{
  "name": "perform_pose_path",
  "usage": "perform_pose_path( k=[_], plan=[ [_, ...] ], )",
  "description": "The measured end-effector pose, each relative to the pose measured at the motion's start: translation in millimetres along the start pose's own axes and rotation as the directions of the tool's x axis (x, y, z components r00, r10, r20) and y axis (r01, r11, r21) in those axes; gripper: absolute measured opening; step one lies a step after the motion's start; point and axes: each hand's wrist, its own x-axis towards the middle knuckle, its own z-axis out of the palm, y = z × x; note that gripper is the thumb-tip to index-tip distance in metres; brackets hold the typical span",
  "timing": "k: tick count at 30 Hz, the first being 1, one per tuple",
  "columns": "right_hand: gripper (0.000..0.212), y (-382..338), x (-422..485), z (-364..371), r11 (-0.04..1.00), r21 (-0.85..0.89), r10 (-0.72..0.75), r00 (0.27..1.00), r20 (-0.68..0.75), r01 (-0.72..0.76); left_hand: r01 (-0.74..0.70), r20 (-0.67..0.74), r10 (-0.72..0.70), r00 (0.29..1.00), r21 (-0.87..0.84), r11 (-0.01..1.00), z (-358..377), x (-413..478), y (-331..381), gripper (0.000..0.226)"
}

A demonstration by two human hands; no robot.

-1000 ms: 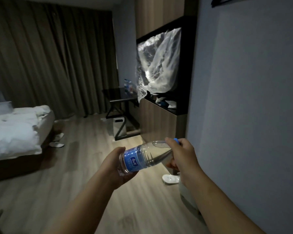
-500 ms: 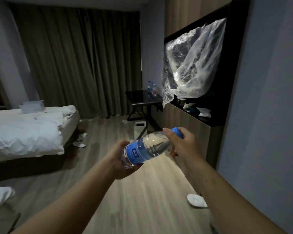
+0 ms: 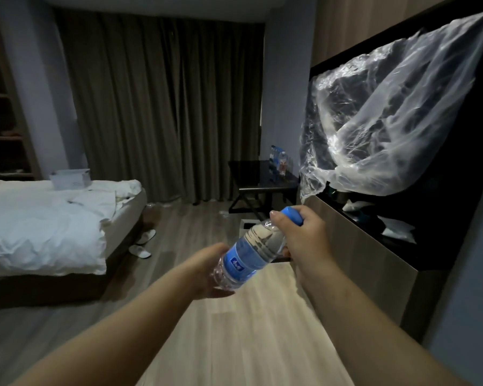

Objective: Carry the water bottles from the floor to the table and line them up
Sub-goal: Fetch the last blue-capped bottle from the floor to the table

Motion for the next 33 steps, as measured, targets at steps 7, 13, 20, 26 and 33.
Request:
perform_pose_path(
  k=[7, 13, 20, 26, 33],
  plan=[
    [0.016, 56.8, 99.1, 95.9, 0.989, -0.128, -0.072, 0.996, 0.05, 0.078, -0.4, 0.06, 0.43, 0.901, 0.5, 0.768, -63.5, 117.0, 73.7, 0.003],
    [0.015, 105.2, 181.3, 196.0, 0.963, -0.27, 0.003, 0.997, 0.072, 0.017, -0.476, 0.184, 0.594, 0.783, 0.791, 0.384, -133.9, 219.3, 135.7, 0.009],
    [0.013, 170.2, 267.3, 262.5, 0.914, -0.4, 0.112, 0.99, 0.09, -0.067, -0.385, 0.218, 0.544, 0.811, 0.898, 0.214, -186.6, 331.7, 175.9, 0.022],
    [0.014, 232.2, 359.5, 287.6, 0.851, -0.516, 0.189, 0.973, 0.136, -0.093, -0.36, 0.219, 0.511, 0.831, 0.913, 0.194, -204.4, 431.5, 214.5, 0.024],
    [0.018, 300.5, 505.2, 297.7, 0.836, -0.547, 0.155, 0.973, 0.171, -0.037, -0.365, 0.226, 0.503, 0.834, 0.91, 0.197, -167.8, 574.7, 289.7, 0.036]
  ],
)
